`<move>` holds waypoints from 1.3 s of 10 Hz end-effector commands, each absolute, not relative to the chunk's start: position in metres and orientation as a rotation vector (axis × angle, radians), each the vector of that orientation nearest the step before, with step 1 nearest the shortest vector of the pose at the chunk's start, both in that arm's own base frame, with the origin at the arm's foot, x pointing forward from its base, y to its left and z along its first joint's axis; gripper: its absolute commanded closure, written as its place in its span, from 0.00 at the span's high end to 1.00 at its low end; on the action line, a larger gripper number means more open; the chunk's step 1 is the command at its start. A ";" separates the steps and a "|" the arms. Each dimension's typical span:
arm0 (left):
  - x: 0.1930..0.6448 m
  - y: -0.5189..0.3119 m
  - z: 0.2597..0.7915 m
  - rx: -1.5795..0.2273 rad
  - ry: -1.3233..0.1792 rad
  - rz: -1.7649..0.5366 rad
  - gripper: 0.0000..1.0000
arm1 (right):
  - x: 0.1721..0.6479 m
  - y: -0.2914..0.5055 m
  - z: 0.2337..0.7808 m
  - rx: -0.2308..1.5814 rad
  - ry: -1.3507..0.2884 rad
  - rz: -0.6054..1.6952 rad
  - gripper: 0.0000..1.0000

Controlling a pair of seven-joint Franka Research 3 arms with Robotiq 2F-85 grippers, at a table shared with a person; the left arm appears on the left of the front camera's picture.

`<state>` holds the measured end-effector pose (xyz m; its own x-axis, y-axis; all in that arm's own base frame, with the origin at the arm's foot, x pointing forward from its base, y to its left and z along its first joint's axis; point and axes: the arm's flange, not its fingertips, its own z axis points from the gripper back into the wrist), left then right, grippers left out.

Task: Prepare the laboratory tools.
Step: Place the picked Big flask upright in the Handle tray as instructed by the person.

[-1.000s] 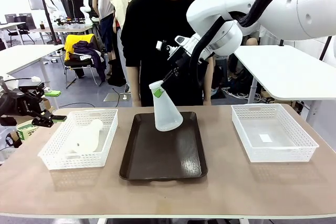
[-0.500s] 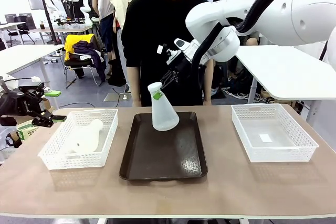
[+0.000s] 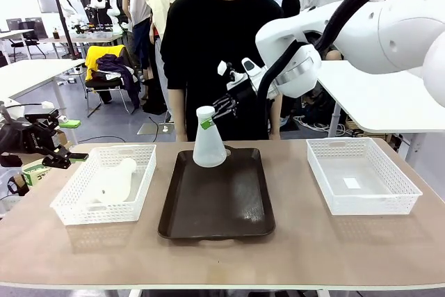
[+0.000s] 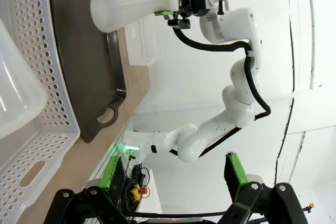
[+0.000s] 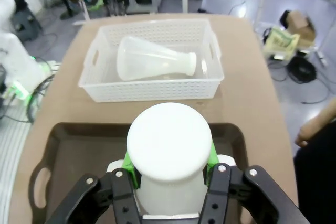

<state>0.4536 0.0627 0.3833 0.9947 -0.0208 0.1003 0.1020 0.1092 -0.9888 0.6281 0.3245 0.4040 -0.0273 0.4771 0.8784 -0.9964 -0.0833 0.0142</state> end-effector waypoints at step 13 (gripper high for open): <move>0.453 0.064 0.385 -1.462 -0.070 -0.092 1.00 | 0.606 0.307 0.355 0.856 -0.791 1.414 1.00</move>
